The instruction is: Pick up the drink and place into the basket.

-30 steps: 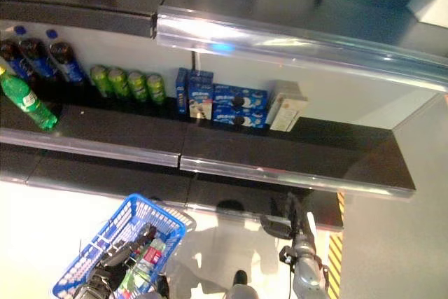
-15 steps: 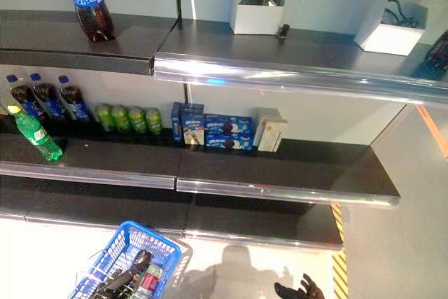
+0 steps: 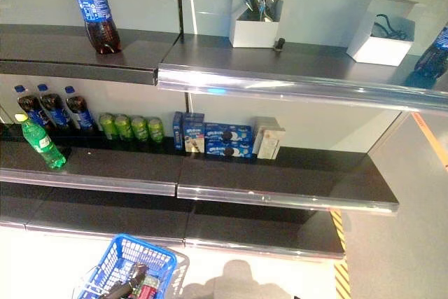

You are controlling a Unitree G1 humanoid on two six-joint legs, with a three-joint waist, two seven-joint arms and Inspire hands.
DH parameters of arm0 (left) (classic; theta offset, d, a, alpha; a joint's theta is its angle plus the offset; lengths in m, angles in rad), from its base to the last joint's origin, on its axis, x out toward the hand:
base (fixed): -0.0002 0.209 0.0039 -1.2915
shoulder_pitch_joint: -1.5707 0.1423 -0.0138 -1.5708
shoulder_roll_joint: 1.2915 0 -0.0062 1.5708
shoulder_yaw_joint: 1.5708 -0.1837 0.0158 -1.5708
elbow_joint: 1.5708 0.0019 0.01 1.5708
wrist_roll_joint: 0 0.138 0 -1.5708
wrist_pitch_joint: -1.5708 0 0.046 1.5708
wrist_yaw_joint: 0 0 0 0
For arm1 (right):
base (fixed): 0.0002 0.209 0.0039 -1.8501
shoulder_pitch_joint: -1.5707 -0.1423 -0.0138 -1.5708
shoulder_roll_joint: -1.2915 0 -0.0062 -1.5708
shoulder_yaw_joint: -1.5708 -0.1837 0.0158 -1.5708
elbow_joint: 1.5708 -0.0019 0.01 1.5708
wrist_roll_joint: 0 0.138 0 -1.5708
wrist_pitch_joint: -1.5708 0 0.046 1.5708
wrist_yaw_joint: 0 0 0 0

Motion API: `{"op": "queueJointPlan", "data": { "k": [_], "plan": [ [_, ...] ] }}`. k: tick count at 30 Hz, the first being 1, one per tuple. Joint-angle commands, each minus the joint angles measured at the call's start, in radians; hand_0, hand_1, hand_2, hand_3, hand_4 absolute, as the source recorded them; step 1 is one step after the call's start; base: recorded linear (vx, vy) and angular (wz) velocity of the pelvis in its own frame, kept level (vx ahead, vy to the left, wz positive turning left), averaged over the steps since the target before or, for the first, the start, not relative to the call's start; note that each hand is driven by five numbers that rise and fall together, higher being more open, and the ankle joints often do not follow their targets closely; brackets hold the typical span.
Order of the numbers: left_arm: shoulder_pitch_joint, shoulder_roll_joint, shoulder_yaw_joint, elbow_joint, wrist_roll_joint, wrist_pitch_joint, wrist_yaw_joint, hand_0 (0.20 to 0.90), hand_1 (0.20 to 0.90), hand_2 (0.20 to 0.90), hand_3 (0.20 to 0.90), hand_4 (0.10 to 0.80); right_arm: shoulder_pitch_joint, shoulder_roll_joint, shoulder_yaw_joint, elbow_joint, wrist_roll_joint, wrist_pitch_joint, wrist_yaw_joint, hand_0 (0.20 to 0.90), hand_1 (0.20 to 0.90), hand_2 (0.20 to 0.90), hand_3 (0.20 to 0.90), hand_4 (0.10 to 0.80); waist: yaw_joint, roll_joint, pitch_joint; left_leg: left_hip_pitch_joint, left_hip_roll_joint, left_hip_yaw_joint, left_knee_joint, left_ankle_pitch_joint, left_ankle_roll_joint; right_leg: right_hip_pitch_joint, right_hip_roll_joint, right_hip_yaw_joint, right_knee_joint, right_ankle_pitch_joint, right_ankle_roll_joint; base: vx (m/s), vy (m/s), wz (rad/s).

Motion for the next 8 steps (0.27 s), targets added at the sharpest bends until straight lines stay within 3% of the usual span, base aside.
{"op": "queueJointPlan", "data": {
  "k": [1,8],
  "plan": [
    [-0.050,0.071,-0.037,-0.009,0.122,-0.077,-0.101,0.300,0.300,0.300,0.200,0.100,-0.102,-0.048,-0.007,0.048,-0.011,-0.024,0.017,0.900,0.900,0.900,0.900,0.800,0.044,0.057,0.041,0.053,-0.032,-0.005,0.007,-0.085,0.013,0.014,0.027,-0.071,0.033,-0.006,-0.001,0.000,0.000,0.00],
    [-0.050,0.075,-0.050,0.000,0.140,-0.068,-0.107,0.300,0.300,0.300,0.200,0.100,-0.105,-0.052,0.002,0.061,-0.015,-0.015,0.035,0.900,0.900,0.900,0.900,0.800,0.047,0.057,0.045,0.054,-0.033,-0.008,0.007,-0.086,0.014,0.016,0.025,-0.075,0.035,-0.008,0.000,0.000,0.000,0.00]
  ]
}}
